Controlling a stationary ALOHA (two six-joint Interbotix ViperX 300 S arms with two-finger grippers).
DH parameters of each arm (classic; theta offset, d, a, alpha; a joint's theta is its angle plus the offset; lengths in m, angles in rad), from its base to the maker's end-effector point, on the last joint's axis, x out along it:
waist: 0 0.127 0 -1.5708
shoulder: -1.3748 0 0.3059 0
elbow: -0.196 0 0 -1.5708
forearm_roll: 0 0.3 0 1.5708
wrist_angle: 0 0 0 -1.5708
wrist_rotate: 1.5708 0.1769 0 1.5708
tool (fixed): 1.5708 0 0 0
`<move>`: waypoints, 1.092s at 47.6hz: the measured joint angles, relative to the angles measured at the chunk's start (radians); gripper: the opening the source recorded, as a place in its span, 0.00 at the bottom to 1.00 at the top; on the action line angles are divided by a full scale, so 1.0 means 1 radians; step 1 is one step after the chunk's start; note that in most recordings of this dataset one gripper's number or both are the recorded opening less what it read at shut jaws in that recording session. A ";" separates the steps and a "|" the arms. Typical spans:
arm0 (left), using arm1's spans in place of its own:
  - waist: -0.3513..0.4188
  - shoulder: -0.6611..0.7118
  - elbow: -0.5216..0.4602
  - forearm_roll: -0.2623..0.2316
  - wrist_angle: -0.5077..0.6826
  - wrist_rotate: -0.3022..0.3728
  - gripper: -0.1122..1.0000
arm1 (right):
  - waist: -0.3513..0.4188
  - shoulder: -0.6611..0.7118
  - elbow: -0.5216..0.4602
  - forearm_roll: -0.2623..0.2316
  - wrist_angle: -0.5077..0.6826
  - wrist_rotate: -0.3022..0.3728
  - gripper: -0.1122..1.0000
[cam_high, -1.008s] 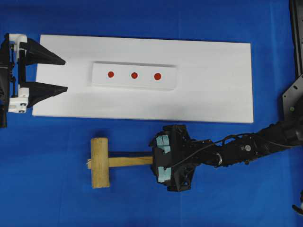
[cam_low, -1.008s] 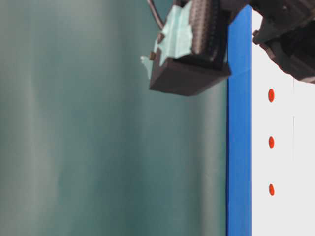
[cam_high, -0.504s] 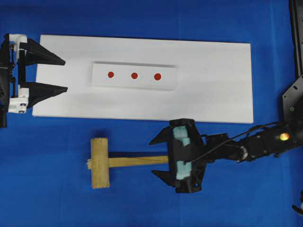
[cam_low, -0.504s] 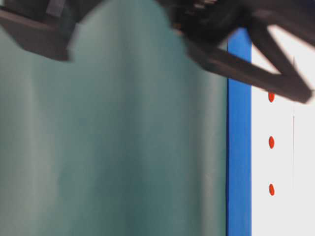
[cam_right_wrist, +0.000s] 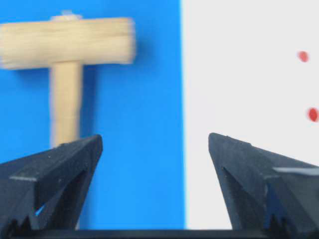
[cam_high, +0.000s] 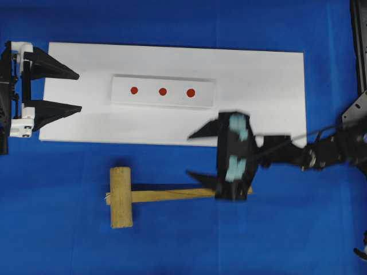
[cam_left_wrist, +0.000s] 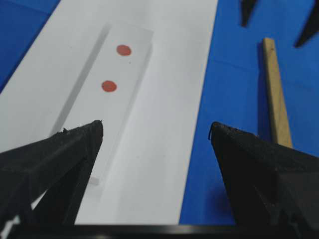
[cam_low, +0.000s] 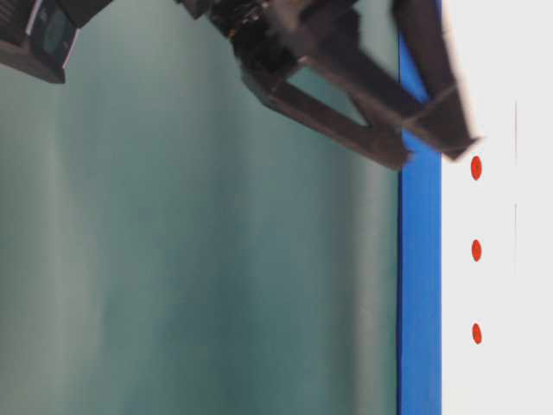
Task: Hit the mark with a hammer.
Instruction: 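Open the right gripper and withdraw it from the mallet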
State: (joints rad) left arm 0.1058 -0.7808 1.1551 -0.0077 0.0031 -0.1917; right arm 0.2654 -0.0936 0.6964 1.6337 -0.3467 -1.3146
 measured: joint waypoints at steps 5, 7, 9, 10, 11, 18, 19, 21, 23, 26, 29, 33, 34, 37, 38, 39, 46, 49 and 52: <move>0.002 0.000 0.000 0.000 -0.002 0.000 0.85 | -0.069 -0.046 0.032 -0.006 0.000 -0.025 0.86; 0.002 0.000 -0.002 0.000 0.000 0.000 0.85 | -0.094 -0.063 0.043 -0.006 0.000 -0.035 0.86; 0.002 0.000 0.000 0.000 0.000 0.000 0.85 | -0.117 -0.078 0.054 -0.006 0.003 -0.046 0.86; 0.000 0.002 0.000 0.000 0.000 0.000 0.85 | -0.129 -0.087 0.061 -0.006 0.002 -0.052 0.86; 0.002 0.000 0.000 0.000 0.000 0.002 0.85 | -0.140 -0.095 0.067 -0.006 0.003 -0.057 0.86; 0.002 0.000 0.000 0.000 0.000 0.002 0.85 | -0.210 -0.146 0.097 -0.008 0.040 -0.080 0.86; 0.000 0.000 -0.002 0.000 0.000 0.002 0.85 | -0.215 -0.150 0.100 -0.006 0.044 -0.080 0.86; 0.000 0.000 0.000 0.000 -0.002 0.005 0.85 | -0.219 -0.161 0.106 -0.008 0.052 -0.083 0.86; 0.000 0.000 0.000 0.000 0.000 0.006 0.85 | -0.219 -0.175 0.114 -0.006 0.058 -0.087 0.86; 0.000 -0.008 0.000 0.000 0.000 0.011 0.85 | -0.218 -0.207 0.129 -0.008 0.061 -0.092 0.86; 0.002 -0.031 0.002 0.002 0.000 0.023 0.85 | -0.218 -0.253 0.153 -0.008 0.060 -0.098 0.86; -0.002 -0.071 0.014 0.002 0.000 0.063 0.85 | -0.219 -0.319 0.190 -0.006 0.060 -0.107 0.86; -0.002 -0.086 0.018 0.002 0.000 0.080 0.85 | -0.219 -0.341 0.201 -0.008 0.061 -0.110 0.86; -0.008 -0.126 0.031 0.000 0.000 0.121 0.85 | -0.219 -0.394 0.232 -0.008 0.060 -0.114 0.86; -0.009 -0.138 0.034 0.002 0.000 0.135 0.85 | -0.219 -0.414 0.241 -0.008 0.060 -0.114 0.86; -0.011 -0.152 0.038 0.000 0.000 0.147 0.85 | -0.219 -0.440 0.255 -0.006 0.060 -0.115 0.86; -0.017 -0.245 0.066 0.002 0.000 0.199 0.85 | -0.219 -0.578 0.319 -0.006 0.060 -0.121 0.86; -0.017 -0.279 0.081 0.002 0.003 0.209 0.85 | -0.219 -0.632 0.353 -0.008 0.054 -0.130 0.86; -0.017 -0.314 0.094 0.002 0.012 0.212 0.85 | -0.219 -0.687 0.393 -0.006 0.048 -0.140 0.86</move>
State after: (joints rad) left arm 0.0890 -1.0953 1.2487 -0.0061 0.0153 0.0199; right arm 0.0460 -0.7808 1.0891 1.6276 -0.2991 -1.4542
